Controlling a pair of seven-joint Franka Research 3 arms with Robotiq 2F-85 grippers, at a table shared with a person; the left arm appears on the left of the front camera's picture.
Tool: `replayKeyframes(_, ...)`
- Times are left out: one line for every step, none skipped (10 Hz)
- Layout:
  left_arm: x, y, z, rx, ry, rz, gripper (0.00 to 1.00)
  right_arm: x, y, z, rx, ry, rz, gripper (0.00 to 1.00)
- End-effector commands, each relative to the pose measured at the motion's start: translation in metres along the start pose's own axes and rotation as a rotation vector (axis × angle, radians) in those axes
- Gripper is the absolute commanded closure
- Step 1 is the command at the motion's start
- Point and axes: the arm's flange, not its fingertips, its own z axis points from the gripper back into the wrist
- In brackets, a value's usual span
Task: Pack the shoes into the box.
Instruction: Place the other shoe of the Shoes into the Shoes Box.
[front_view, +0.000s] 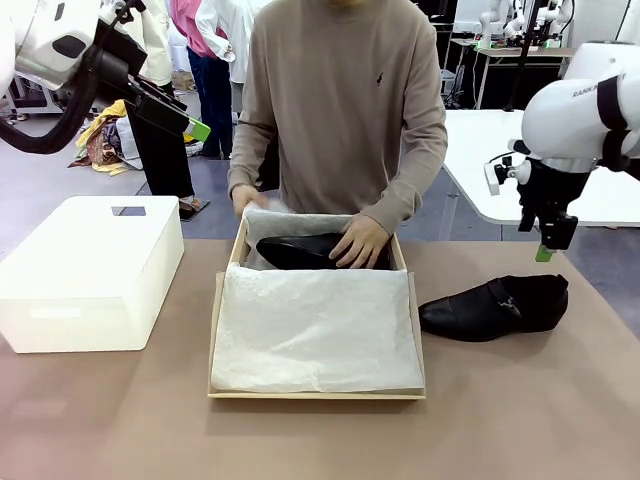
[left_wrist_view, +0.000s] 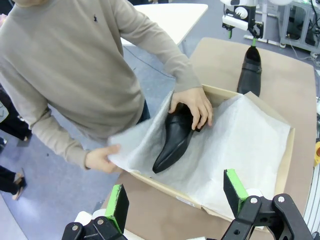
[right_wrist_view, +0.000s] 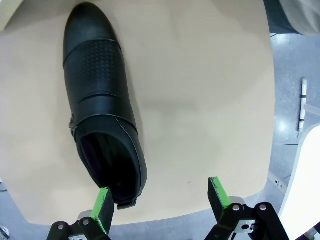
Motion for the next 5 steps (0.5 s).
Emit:
replayKeyframes(-0.002,0.003,-0.001,-0.016,-0.020,-0.013,0.00,-0.010,-0.001,-0.017,-0.015,-0.026,0.021,0.00)
replayKeyframes(-0.002,0.003,-0.001,-0.016,-0.020,-0.013,0.00,-0.012,-0.004,-0.025,-0.004,-0.027,0.016,0.00)
replayKeyframes(-0.002,0.003,-0.001,-0.016,-0.020,-0.013,0.00,-0.011,-0.006,-0.031,0.007,-0.032,0.016,0.00)
replayKeyframes(-0.002,0.003,-0.001,-0.016,-0.020,-0.013,0.00,-0.011,-0.007,-0.036,0.016,-0.027,0.018,0.00)
replayKeyframes(-0.002,0.003,-0.001,-0.016,-0.020,-0.013,0.00,-0.010,-0.007,-0.039,0.024,-0.027,0.014,0.00)
